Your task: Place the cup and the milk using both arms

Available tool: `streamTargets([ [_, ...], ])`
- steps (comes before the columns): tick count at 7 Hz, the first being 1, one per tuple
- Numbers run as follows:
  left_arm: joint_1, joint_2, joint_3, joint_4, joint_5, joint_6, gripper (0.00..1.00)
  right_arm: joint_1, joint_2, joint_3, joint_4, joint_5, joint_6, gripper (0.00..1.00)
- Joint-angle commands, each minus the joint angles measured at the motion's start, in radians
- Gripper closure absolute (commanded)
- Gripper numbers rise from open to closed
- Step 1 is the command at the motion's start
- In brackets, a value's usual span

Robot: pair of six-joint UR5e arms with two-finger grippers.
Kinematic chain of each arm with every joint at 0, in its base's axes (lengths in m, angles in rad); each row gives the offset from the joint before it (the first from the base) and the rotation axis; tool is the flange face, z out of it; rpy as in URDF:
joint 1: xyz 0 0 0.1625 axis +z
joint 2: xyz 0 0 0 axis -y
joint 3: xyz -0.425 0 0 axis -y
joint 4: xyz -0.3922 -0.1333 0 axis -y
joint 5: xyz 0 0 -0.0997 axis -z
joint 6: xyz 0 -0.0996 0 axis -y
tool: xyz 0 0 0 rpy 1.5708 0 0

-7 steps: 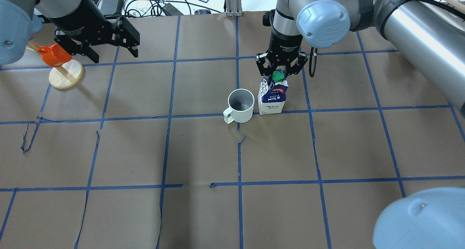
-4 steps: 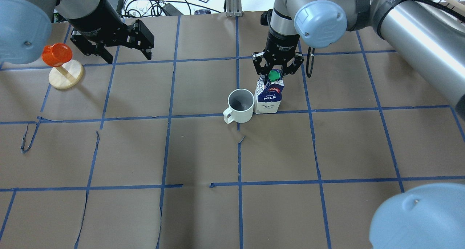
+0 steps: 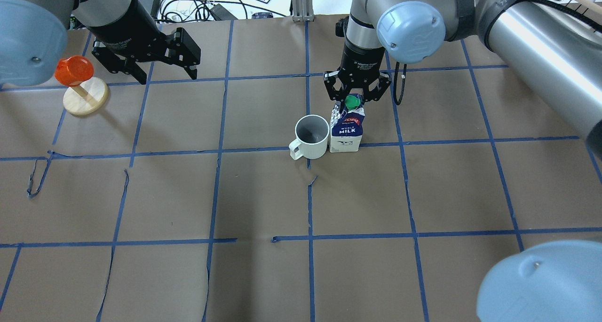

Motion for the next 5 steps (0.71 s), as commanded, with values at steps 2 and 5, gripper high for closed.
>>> streamTargets([
  [2,0.003,0.009,-0.011,-0.002,0.001,0.000,0.00,-0.001,0.001,-0.005,0.000,0.009,0.009,0.00],
  [5,0.003,0.012,-0.018,-0.001,0.001,0.000,0.00,-0.064,-0.076,-0.048,0.034,-0.008,-0.015,0.00],
])
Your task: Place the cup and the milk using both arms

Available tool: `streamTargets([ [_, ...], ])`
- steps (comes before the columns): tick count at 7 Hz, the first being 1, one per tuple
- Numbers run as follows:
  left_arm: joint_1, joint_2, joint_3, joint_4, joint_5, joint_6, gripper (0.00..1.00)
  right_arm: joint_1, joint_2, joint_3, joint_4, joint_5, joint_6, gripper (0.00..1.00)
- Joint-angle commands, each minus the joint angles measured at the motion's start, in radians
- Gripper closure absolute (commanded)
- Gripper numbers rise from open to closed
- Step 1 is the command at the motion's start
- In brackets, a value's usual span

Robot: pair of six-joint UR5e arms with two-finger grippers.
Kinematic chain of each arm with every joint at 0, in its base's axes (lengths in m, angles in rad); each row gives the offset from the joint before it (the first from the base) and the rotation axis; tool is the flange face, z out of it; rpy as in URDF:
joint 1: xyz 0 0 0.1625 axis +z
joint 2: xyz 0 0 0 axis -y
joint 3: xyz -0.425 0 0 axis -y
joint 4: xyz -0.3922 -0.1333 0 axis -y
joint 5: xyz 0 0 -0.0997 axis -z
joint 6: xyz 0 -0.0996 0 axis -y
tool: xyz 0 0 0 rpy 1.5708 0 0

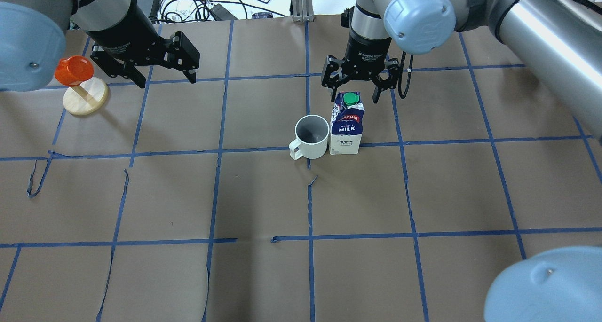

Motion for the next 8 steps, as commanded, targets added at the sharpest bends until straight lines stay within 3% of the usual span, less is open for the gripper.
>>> streamTargets([
  [1,0.000,0.001,-0.001,0.000,0.000,0.000,0.00,-0.108,-0.096,-0.003,0.026,-0.005,-0.060,0.00],
  [2,0.000,0.001,-0.001,0.000,0.000,0.000,0.00,-0.171,-0.147,0.007,0.067,-0.008,-0.152,0.00],
  [4,0.000,0.002,-0.001,0.000,0.000,0.000,0.00,-0.203,-0.219,0.042,0.097,-0.161,-0.246,0.00],
  [5,0.000,0.001,-0.001,0.000,0.000,0.000,0.00,-0.198,-0.265,0.057,0.112,-0.162,-0.245,0.00],
  [8,0.000,0.002,-0.001,0.000,0.000,0.000,0.00,-0.204,-0.271,0.073,0.129,-0.176,-0.245,0.00],
])
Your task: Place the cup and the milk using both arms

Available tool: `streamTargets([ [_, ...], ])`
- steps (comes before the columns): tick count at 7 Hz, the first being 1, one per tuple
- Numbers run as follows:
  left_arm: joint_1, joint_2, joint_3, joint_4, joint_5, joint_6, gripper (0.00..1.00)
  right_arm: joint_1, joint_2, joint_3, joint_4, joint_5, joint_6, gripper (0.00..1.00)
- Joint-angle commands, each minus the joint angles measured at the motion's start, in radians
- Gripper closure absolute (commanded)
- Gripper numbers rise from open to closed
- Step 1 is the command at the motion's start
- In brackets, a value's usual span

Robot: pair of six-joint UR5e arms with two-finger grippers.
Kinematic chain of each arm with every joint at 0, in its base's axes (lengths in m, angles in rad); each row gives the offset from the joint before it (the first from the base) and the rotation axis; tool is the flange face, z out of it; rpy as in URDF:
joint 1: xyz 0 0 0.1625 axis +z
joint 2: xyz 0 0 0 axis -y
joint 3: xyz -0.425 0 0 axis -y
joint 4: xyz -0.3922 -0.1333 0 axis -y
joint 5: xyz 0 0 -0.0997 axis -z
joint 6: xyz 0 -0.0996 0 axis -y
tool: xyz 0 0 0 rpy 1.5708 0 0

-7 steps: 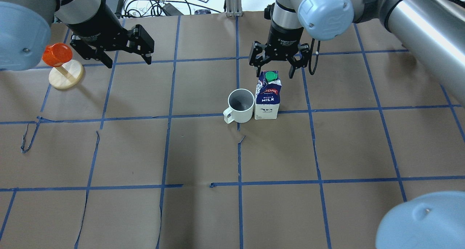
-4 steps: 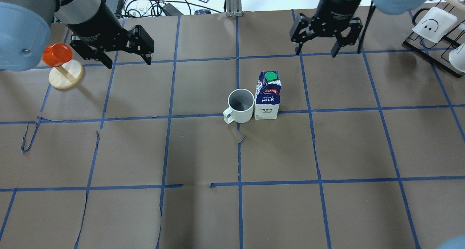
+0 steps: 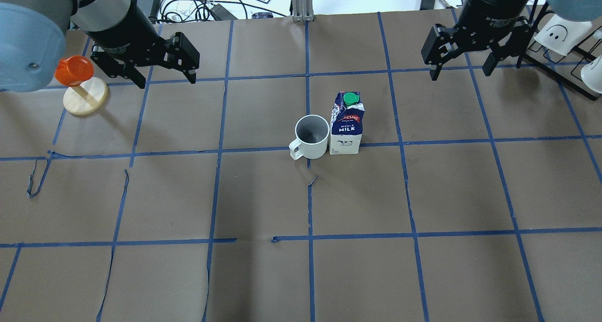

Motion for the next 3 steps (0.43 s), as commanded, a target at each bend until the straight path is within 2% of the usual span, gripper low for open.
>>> streamTargets([
  [1,0.000,0.001,0.000,0.000,0.000,0.000,0.00,0.000,-0.005,0.003,0.003,-0.007,-0.001,0.00],
  [3,0.000,0.001,0.000,-0.002,0.000,0.000,0.00,0.000,-0.018,0.003,0.012,-0.009,-0.001,0.00],
])
